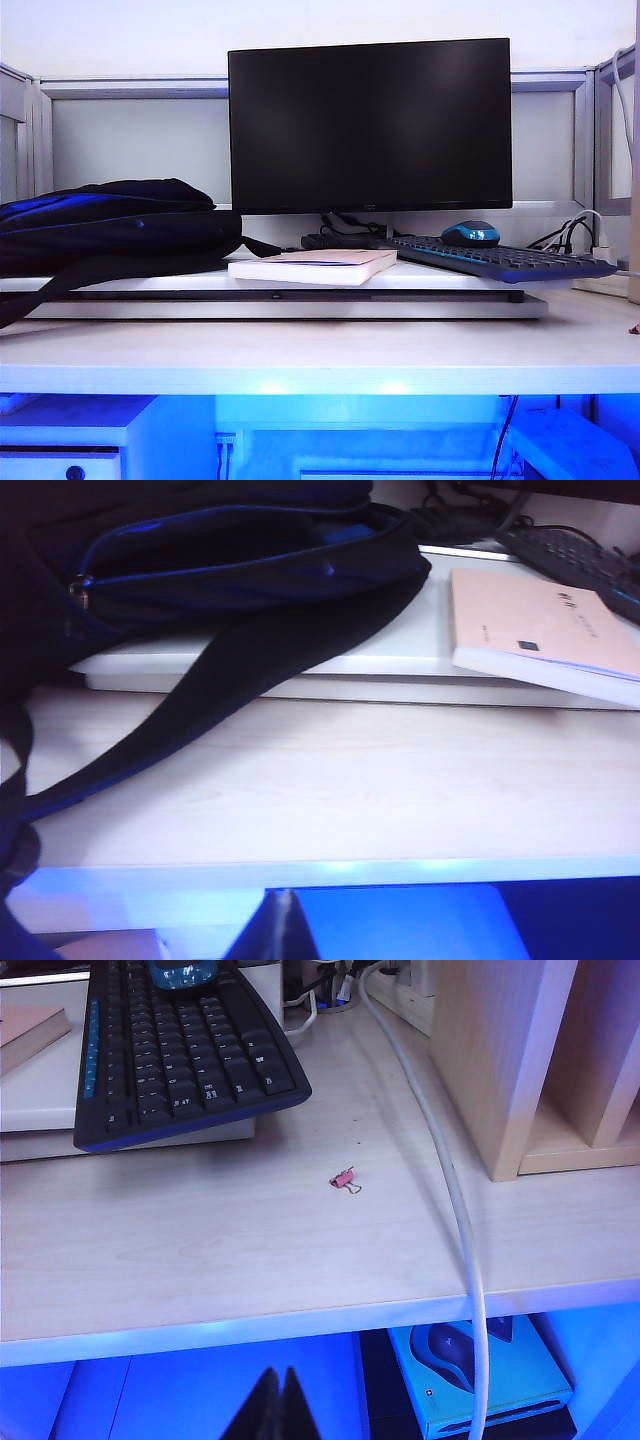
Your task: Pick up the book on the desk and put it into the open backpack.
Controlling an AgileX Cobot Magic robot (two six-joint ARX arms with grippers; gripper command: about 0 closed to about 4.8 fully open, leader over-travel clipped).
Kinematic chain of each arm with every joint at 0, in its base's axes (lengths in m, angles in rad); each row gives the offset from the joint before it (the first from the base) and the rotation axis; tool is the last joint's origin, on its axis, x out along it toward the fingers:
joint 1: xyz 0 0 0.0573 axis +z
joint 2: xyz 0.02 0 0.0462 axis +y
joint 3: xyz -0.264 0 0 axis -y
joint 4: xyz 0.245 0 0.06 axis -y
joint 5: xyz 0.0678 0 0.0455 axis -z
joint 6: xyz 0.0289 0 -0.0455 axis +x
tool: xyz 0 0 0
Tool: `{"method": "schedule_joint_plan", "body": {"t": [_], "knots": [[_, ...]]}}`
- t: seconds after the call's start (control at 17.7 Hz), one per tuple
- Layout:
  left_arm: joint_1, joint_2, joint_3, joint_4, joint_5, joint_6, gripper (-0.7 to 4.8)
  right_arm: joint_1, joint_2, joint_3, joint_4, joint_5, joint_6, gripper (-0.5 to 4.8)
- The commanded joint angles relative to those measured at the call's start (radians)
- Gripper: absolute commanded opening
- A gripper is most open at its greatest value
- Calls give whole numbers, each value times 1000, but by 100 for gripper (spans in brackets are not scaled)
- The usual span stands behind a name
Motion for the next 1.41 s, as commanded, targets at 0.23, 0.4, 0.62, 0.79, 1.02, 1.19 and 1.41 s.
{"method": "schedule_joint_plan", "body": {"t": [0.23, 0.4, 0.62, 0.79, 1.02, 1.19, 1.41], "knots": [[0, 0, -2, -16, -17, 0, -4, -1, -3, -2, 0, -6, 0, -1], [0, 0, -2, -23, -17, 0, -4, -1, -3, -2, 0, -5, 0, -1], [0, 0, -2, -12, -6, -2, -3, -1, -3, -2, 5, -13, 1, -1], [0, 0, 0, 157, 82, -16, 71, 0, -3, -1, 114, -144, 20, -1], [0, 0, 3, 325, 100, -145, 229, 0, -3, 5, 250, -211, 134, 31], [0, 0, 41, 353, 99, -229, 447, 0, -3, 32, 319, -236, 244, 173], [0, 1, 123, 374, 95, -387, 479, 0, -3, 112, 330, -237, 439, 245]]}}
